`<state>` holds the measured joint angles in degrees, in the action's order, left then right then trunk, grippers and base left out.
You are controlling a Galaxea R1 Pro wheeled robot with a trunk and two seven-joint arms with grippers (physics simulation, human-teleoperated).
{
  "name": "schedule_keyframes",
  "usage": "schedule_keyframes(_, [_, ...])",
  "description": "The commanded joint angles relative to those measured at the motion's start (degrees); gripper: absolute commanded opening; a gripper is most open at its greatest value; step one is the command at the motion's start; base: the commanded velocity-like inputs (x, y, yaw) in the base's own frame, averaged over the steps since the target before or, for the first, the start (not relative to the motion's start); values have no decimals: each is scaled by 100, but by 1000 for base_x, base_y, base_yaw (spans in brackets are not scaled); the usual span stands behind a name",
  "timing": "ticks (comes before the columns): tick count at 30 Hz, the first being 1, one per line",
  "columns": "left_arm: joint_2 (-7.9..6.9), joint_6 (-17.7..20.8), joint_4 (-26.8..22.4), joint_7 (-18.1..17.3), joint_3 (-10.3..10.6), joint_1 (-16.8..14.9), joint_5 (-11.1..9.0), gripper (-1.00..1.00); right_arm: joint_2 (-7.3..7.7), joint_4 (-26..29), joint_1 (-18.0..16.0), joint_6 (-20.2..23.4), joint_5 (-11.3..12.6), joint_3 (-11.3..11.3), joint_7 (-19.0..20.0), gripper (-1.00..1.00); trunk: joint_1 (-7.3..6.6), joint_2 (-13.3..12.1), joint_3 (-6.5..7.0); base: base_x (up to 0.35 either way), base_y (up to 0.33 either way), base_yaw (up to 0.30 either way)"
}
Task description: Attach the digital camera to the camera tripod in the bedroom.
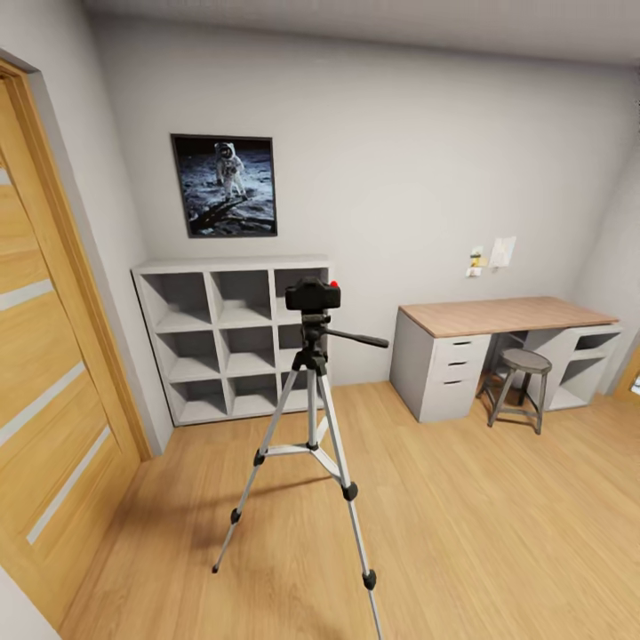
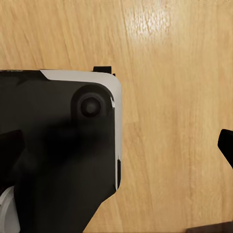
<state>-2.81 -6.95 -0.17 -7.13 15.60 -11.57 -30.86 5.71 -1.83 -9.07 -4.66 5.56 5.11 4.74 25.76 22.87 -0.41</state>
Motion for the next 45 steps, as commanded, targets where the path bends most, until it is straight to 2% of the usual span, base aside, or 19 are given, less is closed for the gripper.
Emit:
schedule_keyframes(1, [-1,-17,8,-26,48,-3,-60,100,1,-19,-7,-35,59,49,27,100,3,5,5,0,0,-7])
schedule_keyframes(15, [-1,-24,8,-26,53,-3,-60,100,0,-19,-7,-34,59,48,27,100,3,5,131,0,0,-1])
schedule_keyframes(28, [-1,-17,8,-26,56,-3,-60,100,13,-11,-7,-27,51,52,27,100,3,5,169,0,0,0])
schedule_keyframes(45, [-1,-24,0,-26,57,-3,-48,100,9,-15,-7,-19,50,52,27,100,3,5,311,0,0,0])
